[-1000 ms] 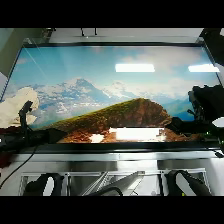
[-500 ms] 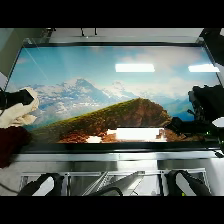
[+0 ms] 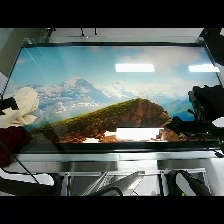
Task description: Fold the shirts.
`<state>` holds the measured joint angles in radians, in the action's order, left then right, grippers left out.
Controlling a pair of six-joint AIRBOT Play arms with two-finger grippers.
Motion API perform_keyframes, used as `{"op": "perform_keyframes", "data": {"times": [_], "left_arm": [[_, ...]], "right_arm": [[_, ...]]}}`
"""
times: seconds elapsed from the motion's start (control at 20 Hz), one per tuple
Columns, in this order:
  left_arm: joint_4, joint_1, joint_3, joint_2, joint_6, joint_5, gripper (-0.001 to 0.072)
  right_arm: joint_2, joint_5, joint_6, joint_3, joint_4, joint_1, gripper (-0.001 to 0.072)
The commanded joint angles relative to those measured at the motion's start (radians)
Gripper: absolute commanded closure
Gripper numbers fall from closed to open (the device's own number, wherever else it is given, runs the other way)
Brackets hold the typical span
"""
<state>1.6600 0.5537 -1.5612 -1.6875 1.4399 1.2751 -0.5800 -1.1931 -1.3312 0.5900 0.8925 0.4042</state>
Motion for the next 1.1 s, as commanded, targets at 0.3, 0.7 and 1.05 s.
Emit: {"op": "perform_keyframes", "data": {"times": [0.3,0.7,1.05], "left_arm": [[0.04,-0.013,-0.014,-0.133,-0.007,0.027,0.0696],[-0.607,-0.228,-0.237,0.138,-0.079,0.11,0.0696],[-0.761,-0.742,-0.274,0.275,-0.077,0.181,0.0696]], "right_arm": [[0.0,0.011,0.0,0.0,0.0,-0.001,0.0694],[0.0,0.011,0.0,0.0,0.0,-0.001,0.0695],[0.0,0.011,0.0,-0.001,0.0,-0.001,0.0694]]}}
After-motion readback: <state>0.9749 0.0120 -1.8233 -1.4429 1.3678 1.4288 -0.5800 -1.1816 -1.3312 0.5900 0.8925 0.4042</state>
